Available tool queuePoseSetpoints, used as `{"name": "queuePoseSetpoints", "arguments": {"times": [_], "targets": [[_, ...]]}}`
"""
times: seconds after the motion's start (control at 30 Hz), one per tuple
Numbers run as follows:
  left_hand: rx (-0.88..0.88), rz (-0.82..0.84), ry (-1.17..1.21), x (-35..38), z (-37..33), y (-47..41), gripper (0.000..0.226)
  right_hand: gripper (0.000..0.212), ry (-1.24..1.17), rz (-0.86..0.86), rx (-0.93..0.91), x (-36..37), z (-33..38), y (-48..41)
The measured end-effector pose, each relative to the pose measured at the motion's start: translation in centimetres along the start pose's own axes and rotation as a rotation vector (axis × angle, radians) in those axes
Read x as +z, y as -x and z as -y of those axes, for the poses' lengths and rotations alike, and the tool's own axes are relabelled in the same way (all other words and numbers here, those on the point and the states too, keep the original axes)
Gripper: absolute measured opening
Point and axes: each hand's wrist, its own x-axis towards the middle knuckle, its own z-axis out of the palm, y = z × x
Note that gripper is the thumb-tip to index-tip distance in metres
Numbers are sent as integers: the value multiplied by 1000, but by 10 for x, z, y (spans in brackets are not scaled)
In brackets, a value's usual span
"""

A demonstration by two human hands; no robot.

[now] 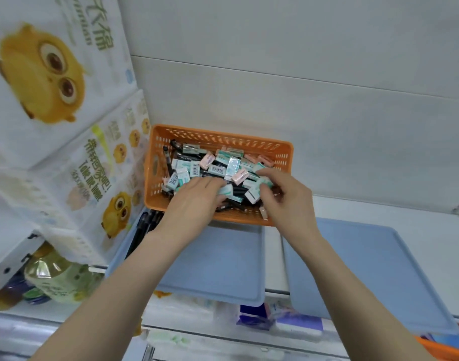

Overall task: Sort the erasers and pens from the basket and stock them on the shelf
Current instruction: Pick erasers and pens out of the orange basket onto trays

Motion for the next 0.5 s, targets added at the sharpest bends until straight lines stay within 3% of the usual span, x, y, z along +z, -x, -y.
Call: {"name": "queuePoseSetpoints", "arguments": {"times": [0.07,0.17,0.27,0.37,0.5], "targets": [[-11,-52,104,-5,-12,5,29,22,-288,20,192,-21,-1,14],[-12,-66,232,-6,-29,15,31,16,-377,59,336,-54,-21,38],[15,-30,298,1,-43,22,34,14,-307,76,500,-76,-50,61],[39,-2,328,12,-54,28,36,16,-183,227,613,-77,-71,77],[67,52,365,22,-64,37,30,22,177,269,484,-60,-84,79]]}}
